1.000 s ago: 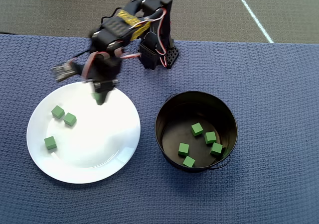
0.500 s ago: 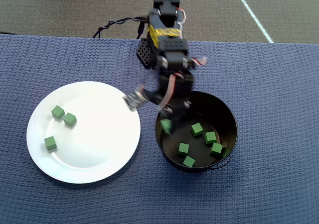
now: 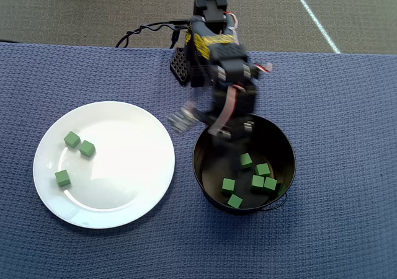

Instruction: Pick up the green cubes from the white plate and place them in the black recipient

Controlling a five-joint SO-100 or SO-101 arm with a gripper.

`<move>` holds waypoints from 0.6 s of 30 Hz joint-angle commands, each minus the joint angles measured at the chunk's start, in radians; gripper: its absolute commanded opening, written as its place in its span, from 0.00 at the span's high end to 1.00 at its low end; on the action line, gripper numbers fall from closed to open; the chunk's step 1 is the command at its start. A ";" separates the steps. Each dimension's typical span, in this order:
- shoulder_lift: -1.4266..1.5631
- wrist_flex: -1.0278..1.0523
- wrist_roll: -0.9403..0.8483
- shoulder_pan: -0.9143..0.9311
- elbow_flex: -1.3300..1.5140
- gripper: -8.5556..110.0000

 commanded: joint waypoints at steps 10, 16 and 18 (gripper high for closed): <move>0.003 -0.282 0.055 0.788 0.204 0.63; -0.158 -0.354 0.121 0.907 0.199 0.68; -0.193 -0.370 0.114 0.911 0.225 0.70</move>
